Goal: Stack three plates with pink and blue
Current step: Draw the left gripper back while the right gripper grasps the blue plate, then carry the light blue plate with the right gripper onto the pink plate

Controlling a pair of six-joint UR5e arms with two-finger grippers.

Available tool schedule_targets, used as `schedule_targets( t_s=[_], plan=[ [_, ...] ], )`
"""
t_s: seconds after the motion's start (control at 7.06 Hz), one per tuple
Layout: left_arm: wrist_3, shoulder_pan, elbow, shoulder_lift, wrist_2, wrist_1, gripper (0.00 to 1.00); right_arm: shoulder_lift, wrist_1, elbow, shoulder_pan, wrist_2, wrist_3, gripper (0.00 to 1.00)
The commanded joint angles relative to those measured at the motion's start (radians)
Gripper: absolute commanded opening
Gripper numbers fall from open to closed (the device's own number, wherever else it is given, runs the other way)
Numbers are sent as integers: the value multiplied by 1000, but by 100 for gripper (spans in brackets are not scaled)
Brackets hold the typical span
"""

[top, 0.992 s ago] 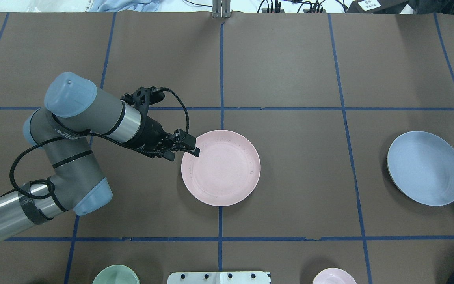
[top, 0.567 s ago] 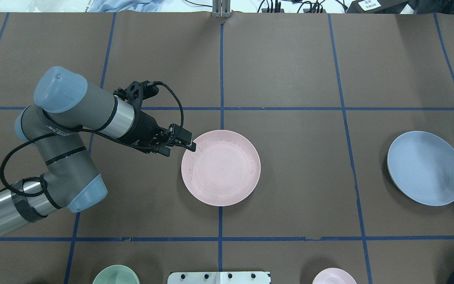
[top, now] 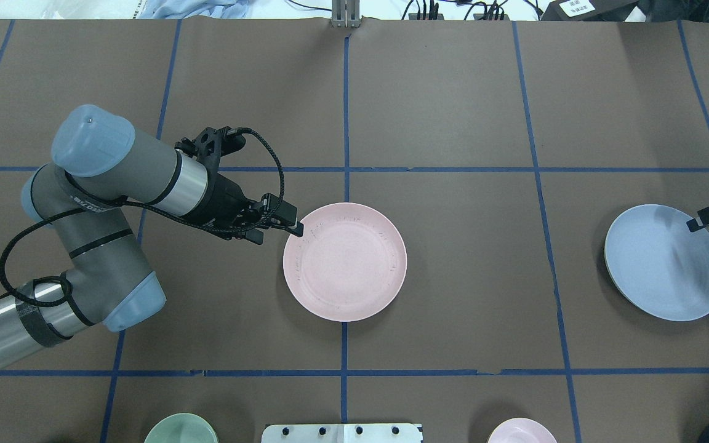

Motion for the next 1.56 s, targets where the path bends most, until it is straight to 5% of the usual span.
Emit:
schedule_targets(
  t_s=[0.0,0.14,0.57,0.85,1.42],
  plan=[
    [0,0,2,4,1,0,91,-5,115,-57,-24,-3,36,76],
    [0,1,0,7,1,0,91,2,115,-42,-24,1,84,1],
    [0,0,-1,7,1,0,91,-12,116,-34,-22,4,88,0],
    [2,-5,-6,8,0,0,90,-12,99,68,-16,21,135,0],
    [206,-126,-99,192,-39,-5,87,101,107,277,-161,-35,674,0]
  ],
)
